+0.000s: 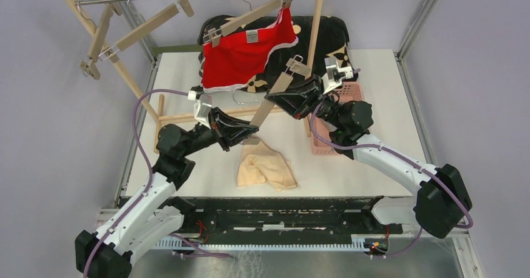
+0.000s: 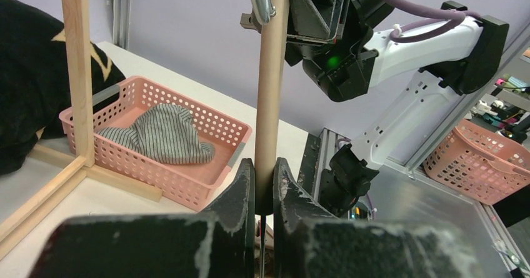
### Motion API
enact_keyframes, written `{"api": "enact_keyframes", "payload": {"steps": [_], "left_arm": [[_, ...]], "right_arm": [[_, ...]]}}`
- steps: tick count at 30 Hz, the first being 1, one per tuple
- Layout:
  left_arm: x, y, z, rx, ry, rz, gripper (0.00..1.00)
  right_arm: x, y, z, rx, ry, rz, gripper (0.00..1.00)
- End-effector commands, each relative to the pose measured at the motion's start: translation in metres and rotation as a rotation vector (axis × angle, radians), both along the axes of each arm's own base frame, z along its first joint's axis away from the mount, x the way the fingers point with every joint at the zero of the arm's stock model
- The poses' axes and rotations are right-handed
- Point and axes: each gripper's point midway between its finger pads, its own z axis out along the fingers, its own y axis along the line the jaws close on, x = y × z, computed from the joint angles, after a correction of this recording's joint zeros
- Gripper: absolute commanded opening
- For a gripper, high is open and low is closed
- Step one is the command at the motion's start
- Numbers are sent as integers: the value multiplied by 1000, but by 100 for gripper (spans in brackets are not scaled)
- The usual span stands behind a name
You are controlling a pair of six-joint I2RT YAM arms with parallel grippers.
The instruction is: Remove the underwear clipped to the hanger
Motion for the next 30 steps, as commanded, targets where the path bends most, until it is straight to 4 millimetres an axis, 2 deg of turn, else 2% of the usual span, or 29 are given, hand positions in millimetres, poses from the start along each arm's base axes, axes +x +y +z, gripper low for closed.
{"api": "enact_keyframes", "payload": {"steps": [1, 8, 12, 17, 19, 23, 25, 30], "left_arm": [[-23, 9, 34, -69, -133, -16, 3], [-29, 26, 51, -104, -140, 77, 3], [-28, 29, 56, -122, -91, 95, 3], [-29, 30, 61, -124, -96, 98, 3], [-32, 32, 65, -136, -111, 95, 3], [-41, 35, 76, -159, -137, 81, 3], [-41, 37, 78, -156, -137, 101, 3], [-34, 51, 82, -132, -126, 213, 3]], "right_arm": [[-8, -4, 22, 38, -71, -3, 1], [-5, 0, 11, 9, -52, -2, 1], [-4, 1, 6, -9, -51, -7, 9], [-2, 1, -1, -32, -47, -20, 26], [-1, 2, -3, -39, -43, -25, 39], [0, 4, -6, -58, -46, -21, 55], [-1, 6, -8, -66, -46, -10, 67], [-4, 9, -22, -130, -43, 13, 82]]}}
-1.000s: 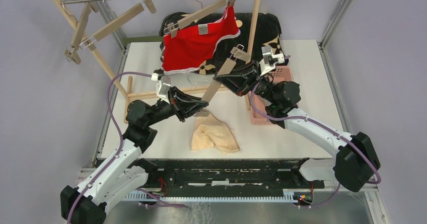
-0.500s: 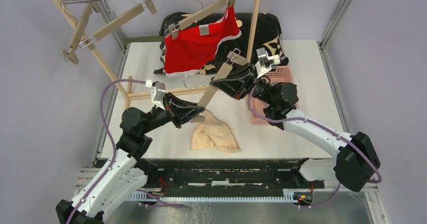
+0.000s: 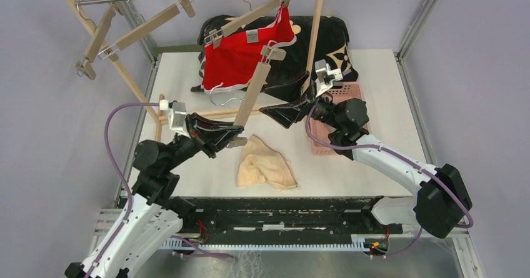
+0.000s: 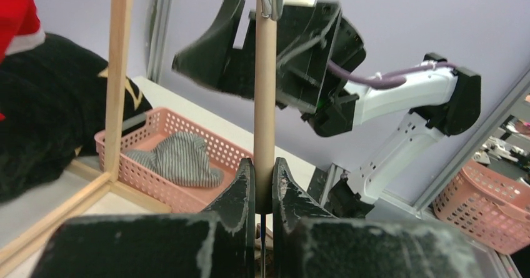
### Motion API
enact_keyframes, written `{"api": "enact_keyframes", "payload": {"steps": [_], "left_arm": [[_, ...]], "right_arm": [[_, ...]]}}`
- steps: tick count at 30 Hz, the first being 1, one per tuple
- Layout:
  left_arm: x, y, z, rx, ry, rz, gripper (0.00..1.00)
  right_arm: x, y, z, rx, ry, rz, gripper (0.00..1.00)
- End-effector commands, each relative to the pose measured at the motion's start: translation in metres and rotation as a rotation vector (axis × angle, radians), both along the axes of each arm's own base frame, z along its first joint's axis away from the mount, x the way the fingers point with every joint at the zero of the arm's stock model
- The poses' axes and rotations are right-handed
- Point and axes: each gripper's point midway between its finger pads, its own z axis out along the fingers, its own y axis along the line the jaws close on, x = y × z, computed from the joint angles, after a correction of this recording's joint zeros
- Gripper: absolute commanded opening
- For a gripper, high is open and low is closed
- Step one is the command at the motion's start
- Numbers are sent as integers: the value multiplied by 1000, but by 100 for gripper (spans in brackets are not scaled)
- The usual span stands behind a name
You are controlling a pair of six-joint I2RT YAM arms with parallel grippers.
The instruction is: Remove the underwear clipped to the hanger
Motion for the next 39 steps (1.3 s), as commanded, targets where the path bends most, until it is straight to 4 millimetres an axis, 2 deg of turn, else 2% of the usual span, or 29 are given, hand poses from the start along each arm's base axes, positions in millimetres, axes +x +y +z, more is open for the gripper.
{"api": "enact_keyframes", "payload": {"steps": [1, 3, 5, 10, 13, 17, 22, 26, 28, 30, 33, 36, 38, 39], "left_arm": [[-8, 21, 42, -51, -94, 104, 3], [-8, 31, 45, -33, -78, 161, 3], [-4, 44, 41, 12, -39, 250, 3], [-1, 85, 12, 147, 149, 465, 3], [-2, 107, -6, 221, 254, 568, 3], [-12, 128, -35, 299, 379, 647, 3], [-24, 167, -52, 311, 454, 819, 3], [-30, 185, -59, 291, 485, 898, 3], [-30, 192, -63, 299, 497, 933, 3], [-28, 193, -64, 315, 497, 948, 3], [-21, 195, -65, 370, 491, 972, 3], [-9, 197, -64, 423, 482, 1005, 3], [-1, 196, -61, 439, 457, 1019, 3], [3, 195, -58, 445, 442, 1021, 3]], "right_arm": [[-1, 0, -11, -73, -28, -11, 85], [3, 0, -35, -150, -14, -68, 87], [10, -3, -68, -253, 18, -158, 87], [17, -19, -163, -552, 101, -378, 85], [12, -22, -206, -706, 132, -430, 85], [-1, -19, -253, -859, 152, -465, 85], [-19, -8, -310, -1017, 189, -442, 85], [-24, 1, -342, -1081, 217, -421, 88], [-24, 5, -356, -1103, 231, -411, 94], [-24, 8, -368, -1125, 240, -403, 97], [-23, 9, -384, -1142, 263, -404, 97], [-24, 8, -399, -1171, 282, -404, 93], [-23, 7, -405, -1195, 297, -413, 82], [-23, 7, -407, -1206, 300, -412, 73]]}}
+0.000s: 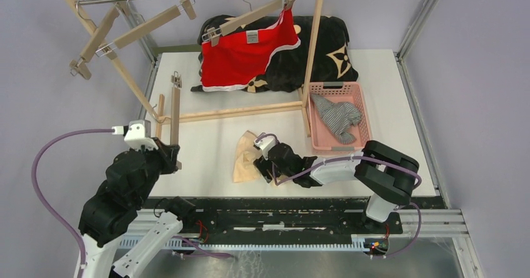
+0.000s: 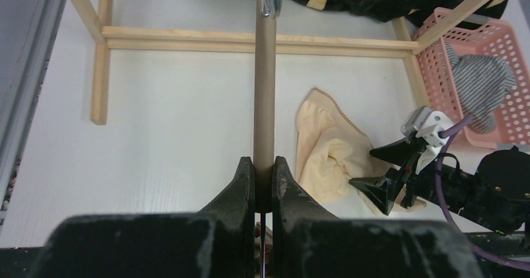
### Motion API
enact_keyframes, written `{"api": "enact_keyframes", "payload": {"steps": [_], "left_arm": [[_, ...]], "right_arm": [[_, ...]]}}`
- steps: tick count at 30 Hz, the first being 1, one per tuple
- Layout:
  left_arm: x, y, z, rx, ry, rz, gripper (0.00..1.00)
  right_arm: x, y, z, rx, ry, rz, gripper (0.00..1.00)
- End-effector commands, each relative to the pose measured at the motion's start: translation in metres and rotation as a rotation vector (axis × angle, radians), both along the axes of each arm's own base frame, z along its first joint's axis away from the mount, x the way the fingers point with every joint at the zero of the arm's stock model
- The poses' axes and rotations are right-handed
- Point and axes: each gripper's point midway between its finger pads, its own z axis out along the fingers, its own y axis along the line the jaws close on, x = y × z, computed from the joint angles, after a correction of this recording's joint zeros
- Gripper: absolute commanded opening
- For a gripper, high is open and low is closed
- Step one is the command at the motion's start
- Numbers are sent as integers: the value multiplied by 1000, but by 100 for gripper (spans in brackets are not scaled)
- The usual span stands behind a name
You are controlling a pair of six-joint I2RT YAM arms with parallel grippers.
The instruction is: Remove the underwear clipped to the hanger
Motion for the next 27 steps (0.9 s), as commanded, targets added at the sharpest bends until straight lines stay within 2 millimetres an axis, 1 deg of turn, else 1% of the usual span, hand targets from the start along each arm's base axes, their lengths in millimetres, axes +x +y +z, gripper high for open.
{"api": "enact_keyframes", "payload": {"steps": [1, 2, 3, 5, 6, 7, 9, 11, 13, 14, 15, 17, 18, 19, 21, 24, 26, 27], "left_arm": [[23, 5, 28, 72, -91, 37, 3], [28, 3, 29, 82, -95, 35, 3], [33, 0, 29, 90, -93, 28, 3], [43, -9, 29, 97, -89, 7, 3], [48, -12, 28, 105, -86, 1, 3], [54, -13, 28, 117, -81, 3, 3], [66, -10, 32, 157, -80, 40, 3], [79, -8, 39, 198, -87, 72, 3], [95, -12, 45, 240, -79, 75, 3], [102, -14, 50, 253, -81, 75, 3], [107, -16, 56, 265, -87, 74, 3], [115, -18, 72, 283, -107, 75, 3], [118, -18, 83, 287, -125, 76, 3], [119, -18, 94, 290, -146, 77, 3], [121, -16, 113, 307, -179, 86, 3], [124, -8, 134, 360, -193, 119, 3], [128, -7, 142, 389, -193, 121, 3], [132, -9, 142, 405, -186, 114, 3]], "right_arm": [[-2, -3, -18, -51, 54, -26, 61], [-2, -3, -16, -56, 56, -26, 48], [-1, -2, -12, -52, 52, -26, 31], [2, -1, 1, -33, 31, -33, 3], [4, -1, 9, -22, 16, -37, 1], [7, -2, 19, -14, -2, -44, 0], [14, -4, 46, 15, -54, -65, 0], [24, -7, 84, 59, -122, -107, 0], [33, -12, 122, 98, -189, -141, 1], [36, -14, 139, 115, -220, -154, 1], [40, -19, 161, 143, -258, -176, 1], [49, -29, 186, 151, -316, -217, 1], [54, -36, 201, 162, -347, -245, 1], [61, -43, 210, 162, -368, -273, 1], [78, -65, 231, 180, -403, -349, 1], [100, -101, 250, 215, -420, -466, 1], [112, -126, 259, 231, -429, -535, 1], [115, -137, 262, 234, -437, -564, 1]]}}
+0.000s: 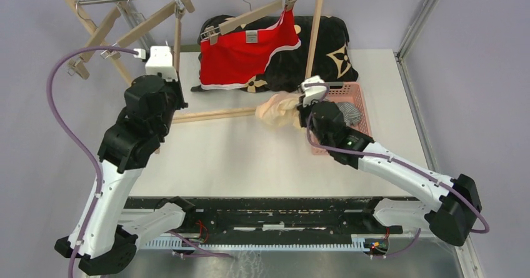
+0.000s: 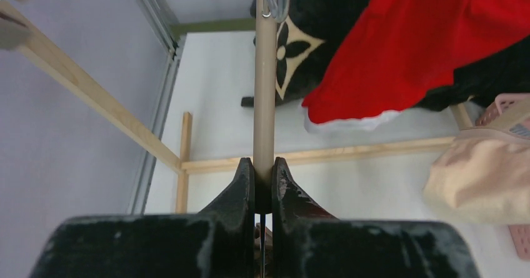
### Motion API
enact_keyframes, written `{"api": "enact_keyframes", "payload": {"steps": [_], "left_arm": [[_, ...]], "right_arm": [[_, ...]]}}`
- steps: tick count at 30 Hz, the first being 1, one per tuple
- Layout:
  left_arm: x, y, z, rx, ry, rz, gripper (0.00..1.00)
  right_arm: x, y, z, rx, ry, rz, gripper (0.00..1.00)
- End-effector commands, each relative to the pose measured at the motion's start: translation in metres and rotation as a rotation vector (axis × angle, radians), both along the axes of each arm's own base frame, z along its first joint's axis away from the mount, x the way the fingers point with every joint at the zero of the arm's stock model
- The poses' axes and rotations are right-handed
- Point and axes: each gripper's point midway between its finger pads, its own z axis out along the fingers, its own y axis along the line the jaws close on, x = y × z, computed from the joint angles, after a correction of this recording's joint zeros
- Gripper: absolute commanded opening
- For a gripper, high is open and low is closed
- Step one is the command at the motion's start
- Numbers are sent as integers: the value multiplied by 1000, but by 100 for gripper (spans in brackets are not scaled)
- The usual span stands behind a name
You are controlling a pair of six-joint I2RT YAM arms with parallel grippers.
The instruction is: Remove the underwear clipped to the hanger
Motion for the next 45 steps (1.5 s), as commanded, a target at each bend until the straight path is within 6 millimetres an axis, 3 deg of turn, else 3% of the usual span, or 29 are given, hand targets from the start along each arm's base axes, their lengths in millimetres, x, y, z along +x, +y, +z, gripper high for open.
{"api": "enact_keyframes", "payload": {"steps": [1, 8, 18, 22, 29, 33, 38, 45], "left_arm": [[10, 10, 44, 84, -93, 28, 3], [50, -8, 35, 89, -41, -68, 3], [83, -23, 59, 31, -103, -310, 3], [83, -26, 70, 16, -142, -369, 3], [75, -30, 90, 14, -213, -399, 3], [71, -28, 105, 17, -251, -391, 3], [76, -22, 117, 24, -270, -358, 3], [86, -19, 119, 20, -262, -338, 3]], "right_arm": [[21, -54, 32, 34, -50, -166, 1], [30, -94, 44, 10, -86, -272, 1], [50, -129, 23, -49, -59, -403, 0], [61, -135, 6, -52, -29, -418, 1], [76, -163, -47, -62, 75, -532, 1], [78, -185, -63, -67, 101, -635, 0], [78, -198, -83, -52, 120, -707, 1], [74, -225, -103, -105, 153, -847, 1]]}}
